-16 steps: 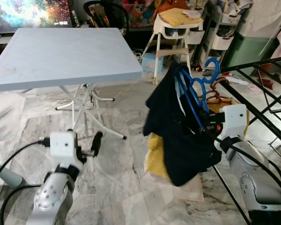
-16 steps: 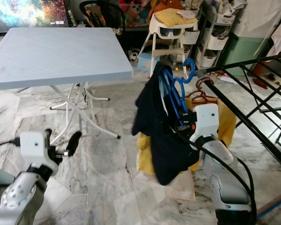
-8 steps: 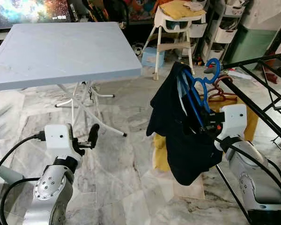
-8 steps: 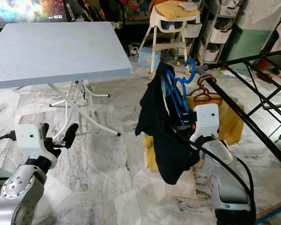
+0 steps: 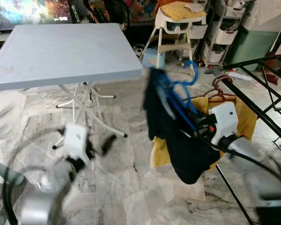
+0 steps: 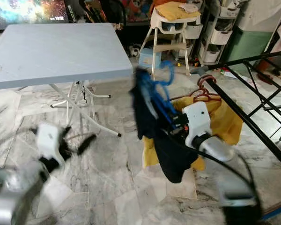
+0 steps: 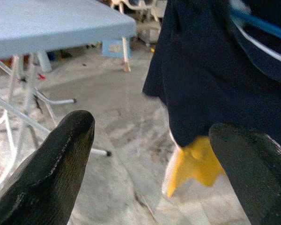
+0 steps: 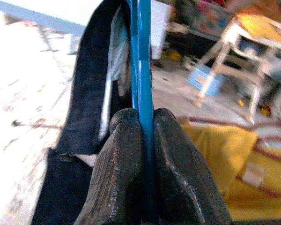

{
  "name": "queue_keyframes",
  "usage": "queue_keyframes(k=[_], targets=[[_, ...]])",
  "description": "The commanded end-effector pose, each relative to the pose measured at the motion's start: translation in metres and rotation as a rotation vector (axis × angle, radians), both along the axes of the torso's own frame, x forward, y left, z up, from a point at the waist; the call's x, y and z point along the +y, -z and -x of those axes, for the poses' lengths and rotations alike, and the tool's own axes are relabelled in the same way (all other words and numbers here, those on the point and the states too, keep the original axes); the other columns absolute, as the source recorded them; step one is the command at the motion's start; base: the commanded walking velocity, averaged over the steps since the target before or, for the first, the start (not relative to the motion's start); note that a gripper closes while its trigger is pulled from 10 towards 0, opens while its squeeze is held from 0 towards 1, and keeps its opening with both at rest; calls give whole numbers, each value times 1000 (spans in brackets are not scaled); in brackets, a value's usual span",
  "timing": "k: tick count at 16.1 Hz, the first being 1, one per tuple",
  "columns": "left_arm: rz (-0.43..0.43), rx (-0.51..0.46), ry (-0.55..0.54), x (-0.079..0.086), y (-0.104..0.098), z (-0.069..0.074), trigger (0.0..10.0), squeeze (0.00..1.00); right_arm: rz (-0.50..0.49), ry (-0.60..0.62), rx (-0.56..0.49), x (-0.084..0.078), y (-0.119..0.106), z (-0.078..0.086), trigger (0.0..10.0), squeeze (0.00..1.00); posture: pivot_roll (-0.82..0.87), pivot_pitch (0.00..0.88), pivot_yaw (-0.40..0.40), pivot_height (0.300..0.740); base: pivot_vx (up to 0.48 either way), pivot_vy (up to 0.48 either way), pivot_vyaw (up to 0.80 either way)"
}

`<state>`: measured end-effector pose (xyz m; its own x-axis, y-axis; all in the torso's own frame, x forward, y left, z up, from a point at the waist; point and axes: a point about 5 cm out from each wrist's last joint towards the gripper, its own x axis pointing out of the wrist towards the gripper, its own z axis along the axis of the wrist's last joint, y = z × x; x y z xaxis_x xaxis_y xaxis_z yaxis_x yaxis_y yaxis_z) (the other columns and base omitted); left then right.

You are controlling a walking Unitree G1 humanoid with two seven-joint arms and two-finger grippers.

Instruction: Hang hanger

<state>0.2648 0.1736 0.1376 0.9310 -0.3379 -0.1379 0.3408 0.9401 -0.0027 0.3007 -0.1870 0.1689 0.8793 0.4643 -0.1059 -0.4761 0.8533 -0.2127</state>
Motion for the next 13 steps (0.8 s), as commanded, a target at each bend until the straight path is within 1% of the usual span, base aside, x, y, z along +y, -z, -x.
queue_keyframes(k=[1, 2, 3, 5, 6, 7, 8, 9, 10, 11, 13], targets=[[0, 19, 3, 6, 1, -3, 10000, 0, 19, -40, -37, -8, -11, -3, 10000, 0, -7, 63, -50, 740, 0, 0, 0], [6, 28, 45, 7, -2, -5, 10000, 0, 80, -71, -44, -15, -15, -5, 10000, 0, -11, 64, -52, 740, 0, 0, 0], [13, 33, 67, 6, -3, -6, 10000, 0, 102, -93, -49, -18, -17, -6, 10000, 0, -13, 66, -53, 740, 0, 0, 0], [40, 77, 145, 3, -3, -5, 10000, 0, 146, -181, -53, -21, -22, -5, 10000, 0, -13, 68, -53, 740, 0, 0, 0], [52, 92, 166, 1, -3, -5, 10000, 0, 148, -205, -58, -19, -23, -4, 10000, 0, -12, 68, -53, 740, 0, 0, 0], [67, 128, 226, -4, -1, -2, 10000, 0, 138, -257, -67, -15, -26, -1, 10000, 0, -14, 71, -53, 740, 0, 0, 0], [67, 141, 259, -7, -1, 0, 10000, 0, 136, -273, -72, -13, -27, 0, 10000, 0, -14, 71, -53, 740, 0, 0, 0], [55, 155, 258, -8, 2, 0, 10000, 0, 129, -303, -68, -9, -26, 2, 10000, 0, -16, 73, -53, 740, 0, 0, 0], [65, 160, 258, -8, 3, 0, 10000, 0, 126, -329, -62, -6, -25, 5, 10000, 0, -17, 73, -53, 740, 0, 0, 0], [100, 176, 271, -9, 3, 1, 10000, 0, 91, -400, -27, -2, -25, 12, 10000, 0, -21, 74, -51, 740, 0, 0, 0], [116, 161, 308, -15, -3, 1, 10000, 0, 75, -435, -17, 1, -27, 15, 10000, 0, -24, 75, -51, 740, 0, 0, 0]])
